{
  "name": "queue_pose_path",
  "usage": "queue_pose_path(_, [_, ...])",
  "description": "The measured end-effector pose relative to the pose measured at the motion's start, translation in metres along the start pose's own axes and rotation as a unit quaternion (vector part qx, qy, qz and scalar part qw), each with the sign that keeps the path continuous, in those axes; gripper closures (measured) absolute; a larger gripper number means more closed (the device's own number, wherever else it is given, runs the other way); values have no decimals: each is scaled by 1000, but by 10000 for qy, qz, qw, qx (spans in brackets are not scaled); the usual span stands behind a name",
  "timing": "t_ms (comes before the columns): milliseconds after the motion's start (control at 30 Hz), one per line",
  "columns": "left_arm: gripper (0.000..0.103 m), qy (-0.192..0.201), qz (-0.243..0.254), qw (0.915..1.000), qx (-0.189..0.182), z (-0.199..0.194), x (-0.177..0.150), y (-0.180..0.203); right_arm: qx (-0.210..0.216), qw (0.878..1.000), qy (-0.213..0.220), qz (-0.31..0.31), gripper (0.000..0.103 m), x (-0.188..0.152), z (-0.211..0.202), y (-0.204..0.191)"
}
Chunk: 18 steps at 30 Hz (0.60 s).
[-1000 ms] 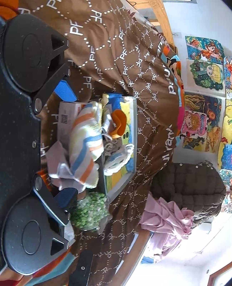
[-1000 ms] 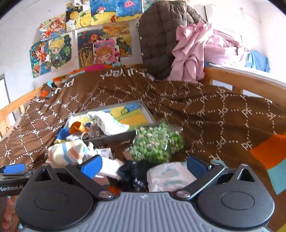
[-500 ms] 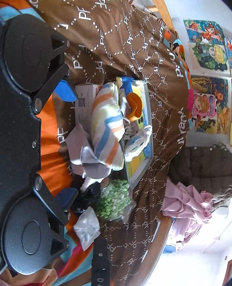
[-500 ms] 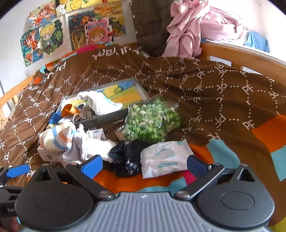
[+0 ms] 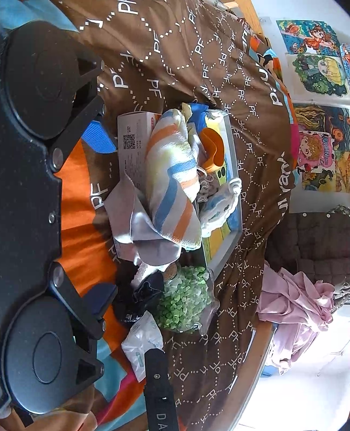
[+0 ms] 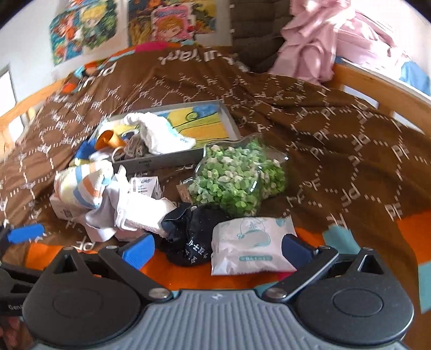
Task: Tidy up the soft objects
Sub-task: 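Grasp the grey cloth with the left tool while the right tool grasps the navy printed cloth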
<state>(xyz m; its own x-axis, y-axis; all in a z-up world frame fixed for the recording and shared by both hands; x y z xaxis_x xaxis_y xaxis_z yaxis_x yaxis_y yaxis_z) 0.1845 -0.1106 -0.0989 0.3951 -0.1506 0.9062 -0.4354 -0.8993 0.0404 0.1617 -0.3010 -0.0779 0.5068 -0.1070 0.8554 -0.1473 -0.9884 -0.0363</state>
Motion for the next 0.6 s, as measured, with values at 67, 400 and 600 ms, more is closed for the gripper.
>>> queue_pose_path(67, [1, 14, 58, 10000, 16, 3, 0, 0, 5, 9996, -46, -284, 0, 1, 8, -2])
queue_pose_path(400, [1, 161, 351, 9992, 121, 20, 1, -6, 576, 9862, -188, -1539, 0, -5, 42, -14])
queue_pose_path(600, [1, 66, 239, 9997, 88, 30, -3, -6, 762, 9812, -259, -1753, 0, -14, 51, -23])
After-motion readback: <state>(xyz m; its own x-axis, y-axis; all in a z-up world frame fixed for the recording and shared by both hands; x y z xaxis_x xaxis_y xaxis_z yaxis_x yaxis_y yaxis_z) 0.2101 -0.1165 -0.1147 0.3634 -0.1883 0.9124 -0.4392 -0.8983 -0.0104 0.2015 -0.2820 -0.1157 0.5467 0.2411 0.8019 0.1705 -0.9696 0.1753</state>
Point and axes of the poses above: each gripper's, at about its wrist camera, not at the fingertips, and z roughly the way its jaws point, y to its right, x to its top, the point moved 10 cm from there along z, roughly the way its jaws point, and after that the axes turned 10 degrees about y, right-handed, at the moved point
